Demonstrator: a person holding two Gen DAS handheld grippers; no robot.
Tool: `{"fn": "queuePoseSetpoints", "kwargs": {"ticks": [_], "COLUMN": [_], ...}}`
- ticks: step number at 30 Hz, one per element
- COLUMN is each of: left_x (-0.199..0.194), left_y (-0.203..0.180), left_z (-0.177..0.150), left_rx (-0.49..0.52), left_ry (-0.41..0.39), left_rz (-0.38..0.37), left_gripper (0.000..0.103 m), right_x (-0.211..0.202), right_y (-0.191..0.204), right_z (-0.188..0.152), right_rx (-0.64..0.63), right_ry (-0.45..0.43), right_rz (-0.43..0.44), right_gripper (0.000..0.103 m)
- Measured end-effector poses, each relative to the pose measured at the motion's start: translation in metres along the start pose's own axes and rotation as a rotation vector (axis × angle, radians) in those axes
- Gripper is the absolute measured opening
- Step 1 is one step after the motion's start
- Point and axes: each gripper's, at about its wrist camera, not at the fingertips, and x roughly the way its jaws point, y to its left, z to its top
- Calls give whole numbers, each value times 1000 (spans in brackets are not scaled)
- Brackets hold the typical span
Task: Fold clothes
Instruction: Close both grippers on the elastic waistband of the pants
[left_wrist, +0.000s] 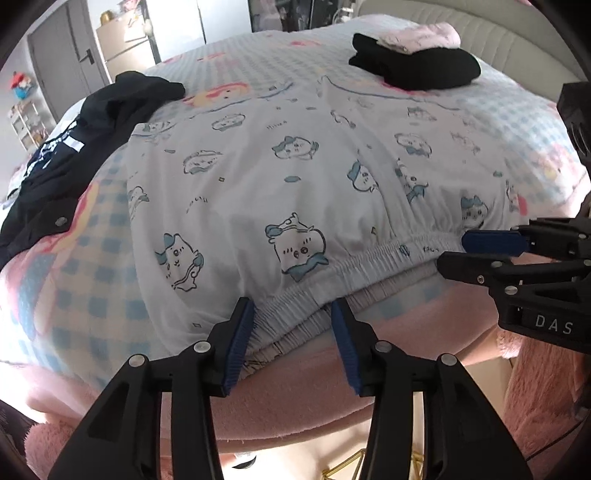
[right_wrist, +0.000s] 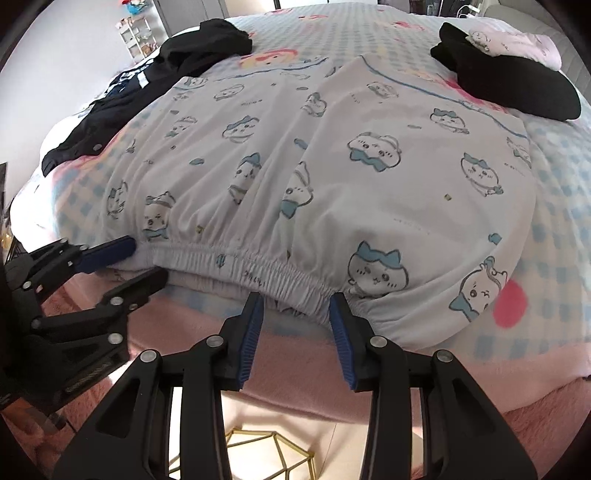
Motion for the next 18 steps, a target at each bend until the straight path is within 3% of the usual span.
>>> {"fn": "queuePoseSetpoints", "kwargs": {"ticks": [4, 5, 6, 9, 13, 15, 18], "left_x": [-5, -7, -10, -14, -6, -6, -5], "left_y": [2, 3, 4, 4, 3, 4, 6], "left_z": [3, 3, 3, 2, 6, 4, -3], "left_rx": [-25, -34, -42, -42, -22, -7, -5], "left_ry": [-37, -49, -60, -82, -41, -36, -40], "left_rz": [2, -2, -7, -8, -34, -40, -19], "left_gripper": [22, 18, 16, 13, 17, 21, 46], "right_x": [-4, -5, -6, -11, -7, -9, -13], "right_y": [1, 2, 4, 1, 4, 6, 10], "right_z": [0, 1, 1, 0, -1, -1, -3], "right_rx": [3, 1, 1, 12, -12, -14, -23], "right_ry": [-17, -23, -29, -46, -26, -25, -30], "right_rz": [12, 14, 15, 30, 40, 43, 55], "right_gripper": [32, 23, 14, 11, 13, 22, 33]}}
